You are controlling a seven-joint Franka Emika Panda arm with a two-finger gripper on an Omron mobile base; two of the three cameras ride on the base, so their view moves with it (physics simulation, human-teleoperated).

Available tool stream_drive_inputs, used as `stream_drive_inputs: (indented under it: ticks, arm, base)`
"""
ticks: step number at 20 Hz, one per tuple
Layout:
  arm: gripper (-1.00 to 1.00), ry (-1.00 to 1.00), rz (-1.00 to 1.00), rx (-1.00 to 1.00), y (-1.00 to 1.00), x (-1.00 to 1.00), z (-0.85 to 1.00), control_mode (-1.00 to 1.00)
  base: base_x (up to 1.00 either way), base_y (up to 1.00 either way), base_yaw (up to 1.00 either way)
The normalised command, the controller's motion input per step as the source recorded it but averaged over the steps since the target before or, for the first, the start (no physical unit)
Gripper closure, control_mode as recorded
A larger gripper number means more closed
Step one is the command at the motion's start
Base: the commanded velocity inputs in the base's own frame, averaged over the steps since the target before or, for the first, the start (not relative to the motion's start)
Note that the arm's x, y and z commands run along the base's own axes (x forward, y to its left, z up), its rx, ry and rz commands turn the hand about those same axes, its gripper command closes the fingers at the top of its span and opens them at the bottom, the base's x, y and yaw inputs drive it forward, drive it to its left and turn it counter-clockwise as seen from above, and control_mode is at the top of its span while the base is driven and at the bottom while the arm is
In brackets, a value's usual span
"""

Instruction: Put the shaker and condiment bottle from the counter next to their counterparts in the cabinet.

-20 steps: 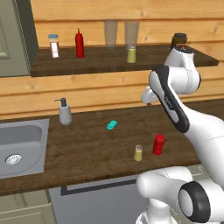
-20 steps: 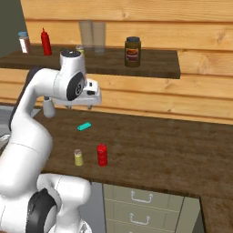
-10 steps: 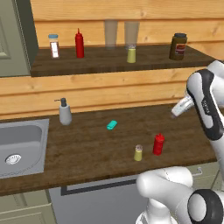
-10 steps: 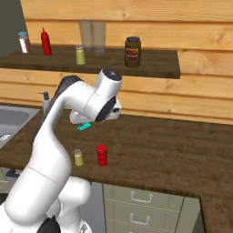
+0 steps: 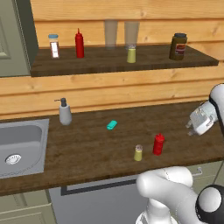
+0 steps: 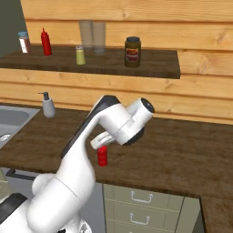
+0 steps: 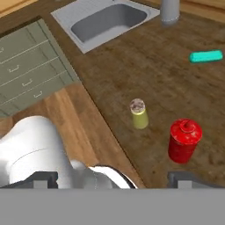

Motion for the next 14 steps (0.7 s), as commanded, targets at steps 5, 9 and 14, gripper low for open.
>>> stream_drive_inputs:
  ticks: [5, 9, 14]
  arm:
    - [-1.0, -0.23, 0.33, 0.22, -0.13, -0.19, -0.74, -1.0]
    - [-1.0, -0.09, 0.25, 0.24, 0.04, -0.01, -0.78, -1.0]
    - [-1.0, -0.03, -0.04, 0.06, 0.05, 0.06, -0.09, -1.0]
  base:
    - [0.0, 0.0, 0.0]
    - [0.0, 0.0, 0.0]
    - [0.0, 0.0, 0.0]
